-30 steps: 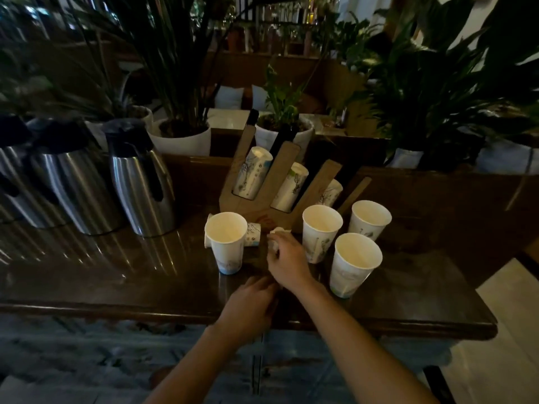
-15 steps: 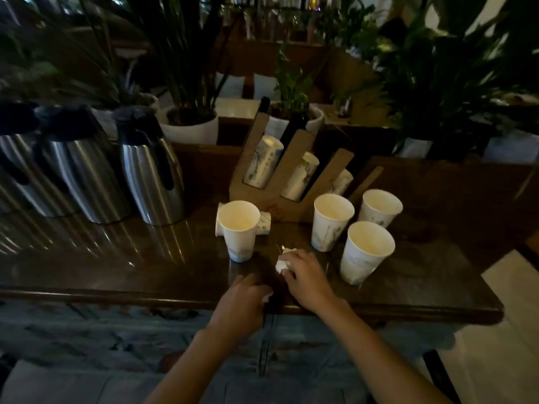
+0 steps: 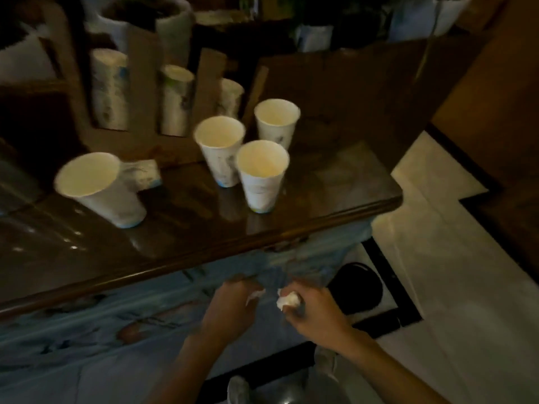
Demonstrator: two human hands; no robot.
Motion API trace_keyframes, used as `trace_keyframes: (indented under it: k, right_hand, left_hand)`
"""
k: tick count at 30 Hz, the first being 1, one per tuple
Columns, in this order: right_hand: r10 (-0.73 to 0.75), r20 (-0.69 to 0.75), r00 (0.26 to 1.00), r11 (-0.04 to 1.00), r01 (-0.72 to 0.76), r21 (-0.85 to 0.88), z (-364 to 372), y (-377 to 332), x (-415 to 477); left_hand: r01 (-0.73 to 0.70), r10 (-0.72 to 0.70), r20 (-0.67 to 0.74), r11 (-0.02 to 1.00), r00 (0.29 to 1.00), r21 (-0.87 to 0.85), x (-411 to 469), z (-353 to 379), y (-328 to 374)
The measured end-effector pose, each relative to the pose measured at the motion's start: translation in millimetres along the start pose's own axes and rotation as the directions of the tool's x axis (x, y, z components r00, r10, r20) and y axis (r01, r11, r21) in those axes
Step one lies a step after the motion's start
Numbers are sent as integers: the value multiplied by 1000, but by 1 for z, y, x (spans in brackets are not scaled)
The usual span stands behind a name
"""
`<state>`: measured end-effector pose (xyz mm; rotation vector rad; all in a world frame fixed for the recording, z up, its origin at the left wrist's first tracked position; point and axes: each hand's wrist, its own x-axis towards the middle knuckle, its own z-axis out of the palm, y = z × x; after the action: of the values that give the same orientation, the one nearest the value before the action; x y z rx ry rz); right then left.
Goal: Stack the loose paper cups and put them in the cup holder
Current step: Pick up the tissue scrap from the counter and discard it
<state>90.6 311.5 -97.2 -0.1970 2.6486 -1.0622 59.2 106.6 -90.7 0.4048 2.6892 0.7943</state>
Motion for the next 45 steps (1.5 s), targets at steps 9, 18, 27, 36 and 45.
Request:
trace_keyframes:
  k: [9,18,27,36,45]
  right_hand:
    - [411,88,907,897,-420,138,-60,183,-15]
    - [643,139,753,727,-657,198,-40,422,13]
    - [674,179,717,682,-697,223,98,646,95]
    - [695,246,675,639,-737,220,132,687,120]
    - [679,379,628,636,-762,123,96,552,37]
  left_hand:
    - [52,-24,338,996,941,-72,128,135,109]
    - [81,-124,588,992,799,99,282,331,148]
    - [23,-186,660,968,728,248,400,581,59]
    - [-310,-192,694,790,694,529,397,631,13]
    - [68,-414,708,884,572,462,292,501,56]
